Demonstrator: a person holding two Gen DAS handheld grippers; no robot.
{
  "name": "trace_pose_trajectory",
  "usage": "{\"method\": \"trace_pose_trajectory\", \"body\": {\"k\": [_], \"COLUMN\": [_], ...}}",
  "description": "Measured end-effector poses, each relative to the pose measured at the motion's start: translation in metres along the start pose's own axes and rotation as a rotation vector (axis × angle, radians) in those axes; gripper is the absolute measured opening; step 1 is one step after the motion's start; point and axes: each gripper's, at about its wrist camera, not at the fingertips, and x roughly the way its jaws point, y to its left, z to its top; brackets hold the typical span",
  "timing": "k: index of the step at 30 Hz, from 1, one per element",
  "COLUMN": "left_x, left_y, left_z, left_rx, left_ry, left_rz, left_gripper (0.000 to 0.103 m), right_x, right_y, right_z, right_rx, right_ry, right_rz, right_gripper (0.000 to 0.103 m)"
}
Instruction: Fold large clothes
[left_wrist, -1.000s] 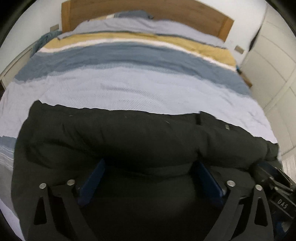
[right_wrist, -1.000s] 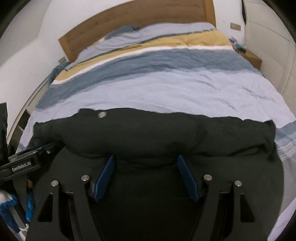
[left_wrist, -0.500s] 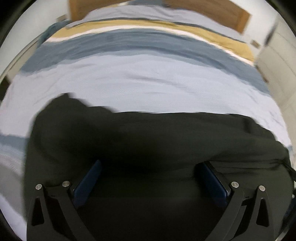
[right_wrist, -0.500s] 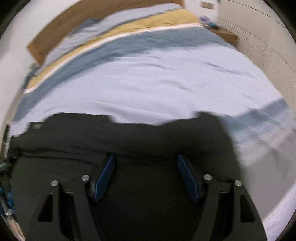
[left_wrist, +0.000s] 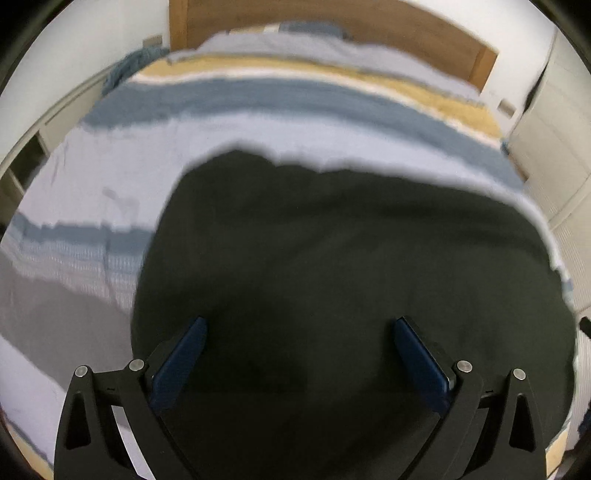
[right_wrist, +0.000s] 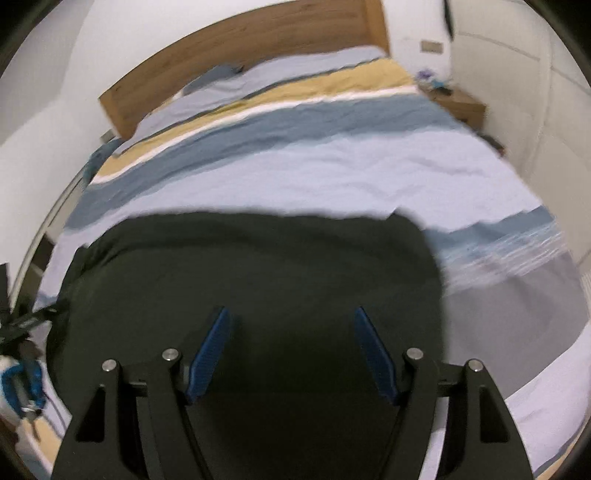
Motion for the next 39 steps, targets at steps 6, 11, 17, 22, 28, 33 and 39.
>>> {"method": "trace_pose_trajectory", "body": {"k": [6,11,17,22,28,33,39], "left_x": [-0.010,-0.035,-0.059,-0.076,-0.088,-0.091,-0.081], "left_y": [0.006,-0.005,-0.012,-0.013,-0.011,-0.014,-0.018], "left_z": [-0.013,-0.029,-0.047,-0.060,-0.070,-0.081,-0.086], "left_rx": [-0.014,0.044,0.090,0.132,0.141,0.145,0.153], "left_ry": [0.009,-0.049,-0.106,-0.139,-0.160,-0.161,-0.146], "left_rz": [0.060,0.103,0.115,0.119,0.121,0.117,0.087], "left_gripper": [0.100,0.100,0.100,0.100,0.100,0.100,0.100], "right_x": [0.026,0.018,0.000,-0.017,-0.040,-0.044,-0.037], "right_y": [-0.012,-0.031,-0.026,-0.014,0.013,0.032,0.039], "right_z": [-0.030,-0.037,-0.043,-0.054,-0.069,-0.080,-0.095], "right_rx": [-0.015,-0.002,-0.049,-0.068,-0.089,-0.114,-0.119], "right_ry": [0.108,0.131,0.127,0.113,0.070,0.068,0.084], "right_rz": [-0.097,-0.182,-0.225,-0.223,-0.194,-0.166,-0.147], "right_gripper": [0.069,0.069,0.069,0.069,0.069,0.069,0.069]}}
